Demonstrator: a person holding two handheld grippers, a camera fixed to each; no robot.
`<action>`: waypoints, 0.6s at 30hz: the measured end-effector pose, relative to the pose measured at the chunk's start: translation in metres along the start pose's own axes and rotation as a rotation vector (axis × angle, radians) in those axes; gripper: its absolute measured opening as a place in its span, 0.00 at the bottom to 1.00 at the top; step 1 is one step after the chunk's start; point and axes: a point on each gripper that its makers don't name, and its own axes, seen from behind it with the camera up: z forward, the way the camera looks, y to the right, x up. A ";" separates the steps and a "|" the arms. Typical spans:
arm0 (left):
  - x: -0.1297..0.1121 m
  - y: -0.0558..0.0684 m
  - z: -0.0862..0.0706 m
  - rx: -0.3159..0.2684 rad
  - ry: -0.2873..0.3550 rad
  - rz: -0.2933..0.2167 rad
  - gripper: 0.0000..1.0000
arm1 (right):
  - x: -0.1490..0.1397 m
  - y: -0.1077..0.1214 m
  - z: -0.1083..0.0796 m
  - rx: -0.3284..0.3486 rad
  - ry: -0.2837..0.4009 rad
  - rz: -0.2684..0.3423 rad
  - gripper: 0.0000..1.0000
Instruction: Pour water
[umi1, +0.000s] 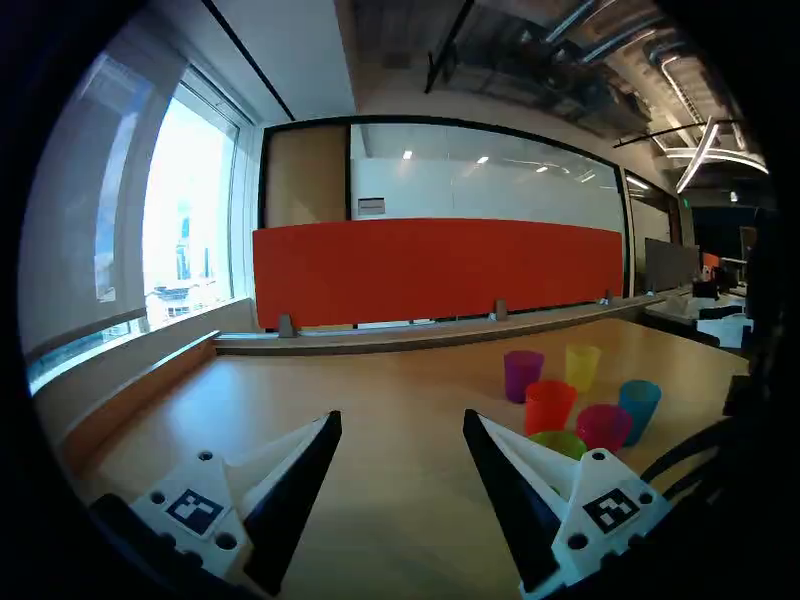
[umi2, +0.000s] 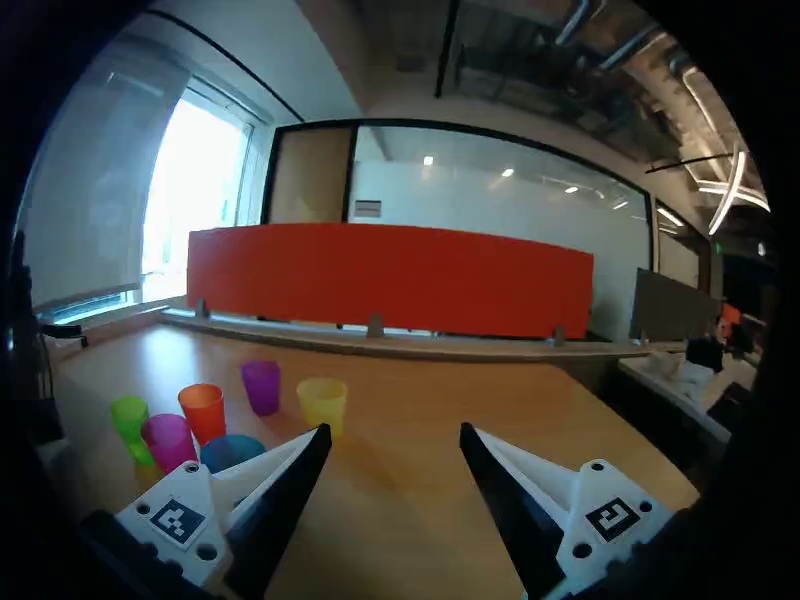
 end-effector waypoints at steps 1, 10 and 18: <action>0.001 -0.002 0.002 0.007 0.005 -0.003 0.90 | 0.002 0.001 0.001 -0.012 0.011 0.001 1.00; 0.010 -0.015 0.013 0.068 0.059 -0.032 0.90 | 0.008 0.004 0.005 -0.072 0.058 0.021 1.00; 0.013 -0.024 0.019 0.132 0.107 0.064 0.90 | 0.006 -0.007 0.010 -0.057 0.037 0.024 1.00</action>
